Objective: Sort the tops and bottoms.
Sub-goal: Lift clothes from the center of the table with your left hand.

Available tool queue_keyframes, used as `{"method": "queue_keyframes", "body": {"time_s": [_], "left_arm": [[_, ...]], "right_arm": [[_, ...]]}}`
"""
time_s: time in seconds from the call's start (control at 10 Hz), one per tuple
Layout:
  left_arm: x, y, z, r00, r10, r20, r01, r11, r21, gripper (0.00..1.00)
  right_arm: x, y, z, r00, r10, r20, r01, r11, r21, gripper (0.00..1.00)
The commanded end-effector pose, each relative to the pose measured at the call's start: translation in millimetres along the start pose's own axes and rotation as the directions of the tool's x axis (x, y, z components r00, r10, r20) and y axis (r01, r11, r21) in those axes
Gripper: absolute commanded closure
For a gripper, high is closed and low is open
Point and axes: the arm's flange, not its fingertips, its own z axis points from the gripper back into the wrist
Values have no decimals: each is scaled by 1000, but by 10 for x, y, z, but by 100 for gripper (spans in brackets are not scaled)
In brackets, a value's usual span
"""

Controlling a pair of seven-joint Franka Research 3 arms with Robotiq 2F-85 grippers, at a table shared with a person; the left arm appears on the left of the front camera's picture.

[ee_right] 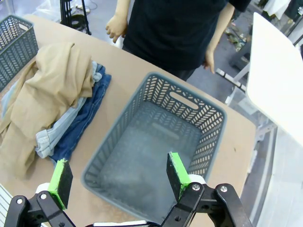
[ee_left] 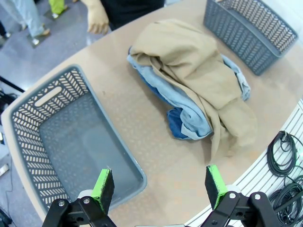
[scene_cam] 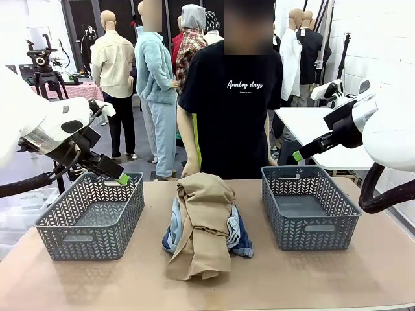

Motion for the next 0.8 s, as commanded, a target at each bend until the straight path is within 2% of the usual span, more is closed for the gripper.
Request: {"method": "queue_keyframes", "body": {"time_s": [0.0,0.7], "left_arm": [[-3,16,17,1000,5,4,-5,1000,-7,0],[-3,16,17,1000,5,4,-5,1000,-7,0]], "right_arm": [[-7,-11,-11,1000,5,0,-5,1000,8,0],[-7,-11,-11,1000,5,0,-5,1000,8,0]]}}
